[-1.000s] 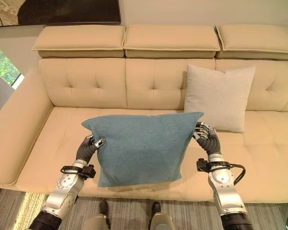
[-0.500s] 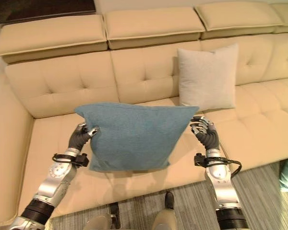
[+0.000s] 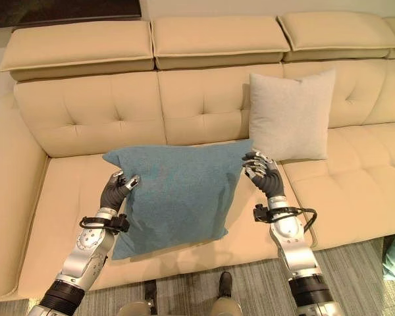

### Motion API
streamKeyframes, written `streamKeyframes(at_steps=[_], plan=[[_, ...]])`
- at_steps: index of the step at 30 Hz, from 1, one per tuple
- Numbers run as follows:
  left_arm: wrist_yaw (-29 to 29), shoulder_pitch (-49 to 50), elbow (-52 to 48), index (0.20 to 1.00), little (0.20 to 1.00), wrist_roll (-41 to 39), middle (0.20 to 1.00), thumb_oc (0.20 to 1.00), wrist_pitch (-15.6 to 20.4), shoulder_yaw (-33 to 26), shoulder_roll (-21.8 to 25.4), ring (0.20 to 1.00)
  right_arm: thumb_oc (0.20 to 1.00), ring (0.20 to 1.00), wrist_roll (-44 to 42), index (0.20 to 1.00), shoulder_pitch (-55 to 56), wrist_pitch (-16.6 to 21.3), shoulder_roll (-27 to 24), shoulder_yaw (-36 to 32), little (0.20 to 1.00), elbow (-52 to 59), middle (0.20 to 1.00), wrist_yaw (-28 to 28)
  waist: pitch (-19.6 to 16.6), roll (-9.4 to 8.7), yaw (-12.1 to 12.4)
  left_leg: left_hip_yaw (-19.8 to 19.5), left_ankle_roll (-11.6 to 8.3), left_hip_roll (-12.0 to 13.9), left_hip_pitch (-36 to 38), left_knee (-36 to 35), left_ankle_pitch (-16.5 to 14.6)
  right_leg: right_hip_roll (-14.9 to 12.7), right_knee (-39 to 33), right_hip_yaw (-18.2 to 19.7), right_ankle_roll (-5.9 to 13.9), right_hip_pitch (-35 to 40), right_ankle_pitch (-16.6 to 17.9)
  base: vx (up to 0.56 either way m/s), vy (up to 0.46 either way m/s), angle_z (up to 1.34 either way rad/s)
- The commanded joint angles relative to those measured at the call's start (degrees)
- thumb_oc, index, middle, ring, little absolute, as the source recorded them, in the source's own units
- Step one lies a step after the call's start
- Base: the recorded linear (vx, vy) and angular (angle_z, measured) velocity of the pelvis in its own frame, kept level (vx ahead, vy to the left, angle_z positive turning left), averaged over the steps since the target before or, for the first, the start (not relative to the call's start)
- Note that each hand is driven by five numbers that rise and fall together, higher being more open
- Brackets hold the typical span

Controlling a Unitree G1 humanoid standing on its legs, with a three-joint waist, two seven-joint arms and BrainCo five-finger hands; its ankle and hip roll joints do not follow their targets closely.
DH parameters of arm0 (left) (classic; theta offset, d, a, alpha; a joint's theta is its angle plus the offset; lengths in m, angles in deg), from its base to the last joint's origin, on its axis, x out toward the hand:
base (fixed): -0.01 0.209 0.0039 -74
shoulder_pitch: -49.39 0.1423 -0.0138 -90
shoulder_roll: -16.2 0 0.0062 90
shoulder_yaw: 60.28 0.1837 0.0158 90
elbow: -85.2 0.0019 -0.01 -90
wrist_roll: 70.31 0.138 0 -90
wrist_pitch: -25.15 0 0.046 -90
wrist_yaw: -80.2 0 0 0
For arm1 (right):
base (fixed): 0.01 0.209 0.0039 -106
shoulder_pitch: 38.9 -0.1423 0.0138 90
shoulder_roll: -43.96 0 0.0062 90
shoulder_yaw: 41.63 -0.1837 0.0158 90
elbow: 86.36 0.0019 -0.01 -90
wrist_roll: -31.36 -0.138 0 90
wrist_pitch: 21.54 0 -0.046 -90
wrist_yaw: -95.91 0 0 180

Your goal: Pick up all the scattered cushions and arrange them neatly on the sofa.

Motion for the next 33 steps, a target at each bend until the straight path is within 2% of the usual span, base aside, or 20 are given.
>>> streamKeyframes(at_steps=[1, 3, 5, 10, 11, 12, 14, 17, 21, 22, 29, 33], plan=[[2.73, -9.6, -6.19, 0.2, 0.2, 0.8, 0.2, 0.2, 7.13, -0.32, 1.71, 0.2, 0.2, 0.2, 1.05, 0.2, -9.05, 3.33, -0.57, 1.75, 0.2, 3.97, 0.2, 1.97, 1.28, -2.3, 0.84, -0.97, -2.39, 0.99, -2.77, 5.52, -5.28, -0.26, 4.42, 1.0, -0.4, -2.08, -4.22, -0.08, -0.041, 0.2], [3.79, -12.34, -4.87, 0.2, 0.2, 1.08, 0.2, 0.2, 7.46, 0.29, 2.1, 0.2, 0.2, 0.2, 1.1, 0.2, -12.26, 3.41, -0.87, 3.03, 0.2, 3.36, 0.2, 2.82, 1.56, -2.16, 0.82, -1.17, -2.51, 1.09, -3.55, 4.98, -4.8, -0.16, 4.35, 0.98, -0.44, -2.91, -4.07, -0.04, -0.011, 0.23], [6.86, -19.47, -1.28, 0.2, 0.2, 1.22, 0.2, 0.2, 8.25, 2.3, 2.84, 0.2, 0.2, 0.2, 0.97, 0.2, -19.19, 3.12, -1.57, 6.34, 0.2, 1.35, 0.2, 4.85, 1.82, -1.73, 0.86, -1.62, -2.74, 0.65, -5.0, 3.24, -3.41, 0.15, 3.93, 1.42, -0.47, -4.86, -3.31, -0.06, 0.021, 0.11], [8.5, -25.75, 1.21, 0.2, 0.2, 1.45, 0.2, 0.2, 8.68, 3.56, 3.92, 0.2, 0.2, 0.2, 1.82, 0.2, -24.56, 2.34, -2.61, 8.78, 0.2, -1.09, 0.2, 6.15, 1.51, -1.48, 0.7, -1.6, -2.85, 0.33, -5.85, 1.32, -2.19, 0.39, 3.17, 1.62, -0.36, -6.12, -2.77, 0.0, 0.009, 0.03], [9.03, -27.27, 1.63, 0.2, 0.2, 1.68, 0.2, 0.2, 8.57, 3.58, 4.44, 0.2, 0.555, 0.555, 3.35, 0.555, -24.6, 1.48, -3.54, 8.73, 0.555, -1.72, 0.555, 7.03, 1.87, -1.51, 0.53, -1.46, -2.87, 0.22, -6.04, 1.33, -2.07, 0.38, 3.08, 1.83, -0.33, -6.38, -2.58, 0.0, 0.009, 0.04], [9.03, -27.27, 1.64, 0.2, 0.2, 1.68, 0.2, 0.2, 8.58, 3.58, 4.44, 0.2, 1.0, 1.0, 3.35, 1.0, -24.6, 1.48, -3.54, 8.73, 1.0, -1.72, 1.0, 7.03, 1.88, -1.51, 0.54, -1.45, -2.87, 0.22, -6.04, 1.33, -2.07, 0.38, 3.09, 1.84, -0.33, -6.39, -2.58, 0.0, 0.0, 0.0], [9.13, -27.26, 1.52, 0.2, 0.2, 1.99, 0.2, 0.2, 8.52, 2.95, 5.17, 0.2, 1.0, 1.0, 5.96, 1.0, -22.76, 0.62, -4.69, 7.14, 1.0, -1.69, 1.0, 8.16, 2.21, -1.48, 0.21, -1.33, -2.84, 0.08, -6.22, 1.57, -2.18, 0.36, 3.27, 2.18, -0.28, -6.83, -2.52, 0.0, 0.0, 0.0], [8.44, -24.1, 0.82, 0.2, 0.2, 3.53, 0.2, 0.2, 7.92, 0.56, 6.47, 0.2, 1.0, 1.0, 10.74, 1.0, -13.49, -0.3, -6.56, -0.26, 1.0, -0.04, 1.0, 10.48, 2.95, -1.16, -1.32, -0.63, -2.59, -0.11, -6.26, 2.56, -2.77, 0.25, 4.13, 3.48, -0.3, -7.44, -2.55, 0.0, -0.003, -0.03], [5.76, -19.37, -0.1, 0.2, 0.2, 3.96, 0.2, 0.2, 7.3, -1.47, 7.49, 0.2, 1.0, 1.0, 9.22, 1.0, -7.35, -0.49, -6.33, -3.83, 1.0, 0.21, 1.0, 8.85, 2.94, -0.52, -2.39, 0.44, -2.43, 0.11, -5.27, 2.31, -3.04, 0.24, 4.42, 4.75, -0.41, -7.68, -2.74, -0.01, -0.025, -0.22], [5.73, -19.22, -0.19, 0.2, 0.2, 3.95, 0.2, 0.2, 7.27, -1.48, 7.48, 0.2, 1.0, 1.0, 9.19, 1.0, -7.18, -0.52, -6.33, -3.85, 1.0, 0.32, 1.0, 8.8, 2.87, -0.55, -2.32, 0.52, -2.43, 0.12, -5.19, 2.25, -3.03, 0.24, 4.43, 4.82, -0.41, -7.68, -2.74, -0.03, -0.038, -0.27], [-1.59, -14.28, -1.01, 0.2, 0.2, 1.8, 0.2, 0.2, 5.94, -0.69, 7.09, 0.2, 1.0, 1.0, -1.51, 1.0, -2.66, 0.33, -4.93, -3.43, 1.0, -5.64, 1.0, 1.11, 3.64, 2.49, -3.14, 2.52, -3.0, -0.38, -4.46, 1.55, -2.21, -0.27, 4.3, 5.52, -0.55, -7.76, -2.81, -0.05, -0.041, -0.08], [-3.98, -13.56, -1.22, 0.2, 0.2, 1.26, 0.2, 0.2, 5.63, -0.06, 7.92, 0.2, 1.0, 1.0, -1.24, 1.0, -4.72, -0.94, -7.16, -1.5, 1.0, -9.83, 1.0, -0.3, 4.05, 4.18, -2.8, 3.17, -3.2, -0.59, -4.65, 1.01, -1.64, -0.66, 4.48, 5.75, -0.59, -8.68, -2.55, -0.05, -0.031, 0.04]])
